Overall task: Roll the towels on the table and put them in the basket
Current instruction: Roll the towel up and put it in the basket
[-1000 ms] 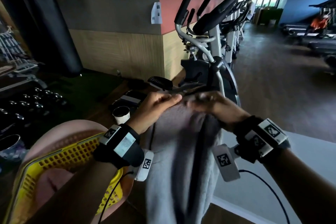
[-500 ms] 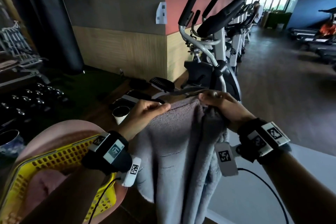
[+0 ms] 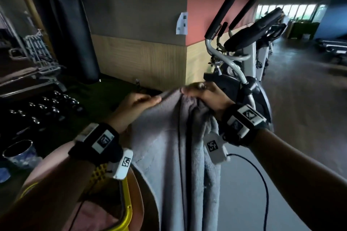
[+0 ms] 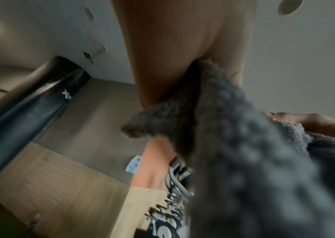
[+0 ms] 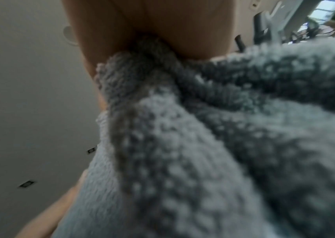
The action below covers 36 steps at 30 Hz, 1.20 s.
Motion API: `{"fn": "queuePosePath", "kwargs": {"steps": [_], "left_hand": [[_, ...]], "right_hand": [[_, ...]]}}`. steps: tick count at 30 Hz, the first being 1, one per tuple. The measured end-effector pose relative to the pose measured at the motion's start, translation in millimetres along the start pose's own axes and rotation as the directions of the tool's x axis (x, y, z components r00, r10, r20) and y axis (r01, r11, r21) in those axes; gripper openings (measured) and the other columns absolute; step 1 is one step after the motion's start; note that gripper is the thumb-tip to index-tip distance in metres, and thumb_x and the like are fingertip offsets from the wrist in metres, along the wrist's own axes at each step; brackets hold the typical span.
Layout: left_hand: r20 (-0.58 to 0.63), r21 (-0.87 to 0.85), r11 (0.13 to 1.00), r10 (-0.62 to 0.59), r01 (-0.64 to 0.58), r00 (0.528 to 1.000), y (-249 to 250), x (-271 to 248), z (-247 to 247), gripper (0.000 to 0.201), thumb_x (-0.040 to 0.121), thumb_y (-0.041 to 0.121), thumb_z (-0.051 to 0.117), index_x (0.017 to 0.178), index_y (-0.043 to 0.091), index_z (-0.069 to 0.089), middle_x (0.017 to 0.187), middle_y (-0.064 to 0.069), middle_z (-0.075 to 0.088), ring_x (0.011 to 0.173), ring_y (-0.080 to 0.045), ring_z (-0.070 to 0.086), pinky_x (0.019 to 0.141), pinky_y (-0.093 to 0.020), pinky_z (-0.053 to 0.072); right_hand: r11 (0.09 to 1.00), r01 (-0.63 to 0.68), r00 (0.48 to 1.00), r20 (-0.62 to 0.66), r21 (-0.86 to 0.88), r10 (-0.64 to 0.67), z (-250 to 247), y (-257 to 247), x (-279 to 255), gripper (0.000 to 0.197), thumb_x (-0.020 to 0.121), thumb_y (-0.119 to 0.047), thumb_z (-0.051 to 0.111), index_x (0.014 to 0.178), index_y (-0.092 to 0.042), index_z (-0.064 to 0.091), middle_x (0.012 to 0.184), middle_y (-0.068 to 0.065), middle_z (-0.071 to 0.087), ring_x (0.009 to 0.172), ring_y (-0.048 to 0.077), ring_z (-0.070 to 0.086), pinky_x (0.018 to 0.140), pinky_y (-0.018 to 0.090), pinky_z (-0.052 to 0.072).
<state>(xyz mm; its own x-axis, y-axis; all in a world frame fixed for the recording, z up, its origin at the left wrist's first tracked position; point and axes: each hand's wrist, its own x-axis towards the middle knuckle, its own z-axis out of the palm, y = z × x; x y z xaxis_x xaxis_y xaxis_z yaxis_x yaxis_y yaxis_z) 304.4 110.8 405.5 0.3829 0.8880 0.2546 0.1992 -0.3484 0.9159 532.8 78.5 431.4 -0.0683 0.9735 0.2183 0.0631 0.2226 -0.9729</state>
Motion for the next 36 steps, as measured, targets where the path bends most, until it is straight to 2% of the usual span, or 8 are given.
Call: {"fn": "queuePosePath", "kwargs": {"steps": [5, 8, 12, 16, 22, 29, 32, 36], "left_hand": [[-0.148, 0.055, 0.998, 0.019, -0.011, 0.989, 18, 69, -64, 0.035, 0.085, 0.043, 0.067, 0.088, 0.008, 0.072, 0.084, -0.011, 0.069, 0.076, -0.015, 0.059, 0.067, -0.027, 0.041], [-0.291, 0.093, 0.993, 0.102, -0.078, 0.951, 38, 113, -81, 0.027, 0.091, 0.029, 0.064, 0.092, 0.003, 0.07, 0.087, -0.011, 0.064, 0.081, -0.018, 0.056, 0.068, -0.027, 0.041], [-0.426, 0.1, 0.989, 0.144, -0.112, 0.893, 55, 174, -90, 0.036, 0.087, 0.026, 0.065, 0.103, -0.006, 0.069, 0.108, -0.017, 0.067, 0.104, -0.024, 0.061, 0.094, -0.038, 0.047], [-0.467, 0.257, 0.966, 0.123, 0.001, 0.875, 30, 191, -78, 0.024, 0.088, 0.029, 0.06, 0.088, 0.006, 0.066, 0.08, -0.01, 0.054, 0.075, -0.015, 0.048, 0.065, -0.028, 0.035], [-0.415, 0.442, 0.857, -0.067, 0.265, 0.907, -75, 139, -32, 0.035, 0.091, 0.03, 0.055, 0.076, -0.001, 0.061, 0.068, -0.008, 0.044, 0.065, -0.012, 0.038, 0.055, -0.029, 0.025], [-0.373, 0.421, 0.759, -0.354, 0.497, 0.858, -203, 18, 63, 0.051, 0.081, 0.057, 0.045, 0.071, 0.008, 0.055, 0.068, -0.007, 0.054, 0.066, -0.019, 0.05, 0.065, -0.036, 0.039], [-0.3, 0.315, 0.681, -0.589, 0.661, 0.75, -255, -37, 144, 0.05, 0.073, 0.065, 0.051, 0.08, 0.017, 0.063, 0.077, -0.009, 0.064, 0.077, -0.025, 0.062, 0.07, -0.037, 0.045], [0.058, 0.25, 0.704, -0.697, 0.665, 0.715, -268, -78, 282, 0.027, 0.08, 0.039, 0.062, 0.066, 0.02, 0.05, 0.056, 0.0, 0.042, 0.045, 0.002, 0.041, 0.053, -0.026, 0.033]], "right_hand": [[0.987, 0.131, 0.99, -0.073, 0.094, -0.125, 30, -33, 109, 0.016, 0.082, -0.01, 0.072, 0.078, -0.004, 0.058, 0.079, 0.015, 0.058, 0.074, 0.02, 0.054, 0.067, 0.027, 0.046], [0.987, 0.151, 0.988, -0.048, 0.059, -0.148, 42, -53, 167, 0.038, 0.079, -0.017, 0.076, 0.05, -0.018, 0.053, 0.065, 0.002, 0.059, 0.062, 0.012, 0.055, 0.063, 0.021, 0.045], [0.981, 0.192, 0.981, 0.036, -0.02, -0.191, 38, -51, 230, 0.045, 0.076, -0.021, 0.079, 0.041, -0.02, 0.051, 0.06, -0.004, 0.057, 0.064, 0.013, 0.053, 0.066, 0.024, 0.044], [0.954, 0.286, 0.958, 0.06, -0.09, -0.281, 5, -19, 271, 0.019, 0.082, -0.018, 0.074, 0.07, -0.011, 0.062, 0.071, 0.001, 0.062, 0.065, 0.007, 0.055, 0.066, 0.019, 0.046], [0.863, 0.191, 0.977, 0.174, -0.467, -0.122, -81, 95, 303, 0.036, 0.09, -0.022, 0.063, 0.055, -0.022, 0.055, 0.045, -0.016, 0.055, 0.048, -0.004, 0.048, 0.056, 0.02, 0.041], [0.546, -0.004, 0.979, 0.108, -0.838, 0.174, -181, 212, 233, 0.043, 0.1, -0.035, 0.044, 0.124, -0.004, 0.06, 0.124, 0.023, 0.06, 0.119, 0.038, 0.053, 0.097, 0.04, 0.038], [0.488, 0.024, 0.953, 0.167, -0.872, 0.252, -202, 264, 177, 0.054, 0.095, -0.05, 0.042, 0.126, -0.008, 0.059, 0.13, 0.019, 0.056, 0.122, 0.034, 0.05, 0.098, 0.033, 0.033], [0.162, -0.016, 0.821, 0.08, -0.987, 0.565, -258, 349, 83, 0.045, 0.091, -0.061, 0.039, 0.099, -0.025, 0.064, 0.119, 0.01, 0.064, 0.113, 0.029, 0.057, 0.1, 0.04, 0.037]]}}
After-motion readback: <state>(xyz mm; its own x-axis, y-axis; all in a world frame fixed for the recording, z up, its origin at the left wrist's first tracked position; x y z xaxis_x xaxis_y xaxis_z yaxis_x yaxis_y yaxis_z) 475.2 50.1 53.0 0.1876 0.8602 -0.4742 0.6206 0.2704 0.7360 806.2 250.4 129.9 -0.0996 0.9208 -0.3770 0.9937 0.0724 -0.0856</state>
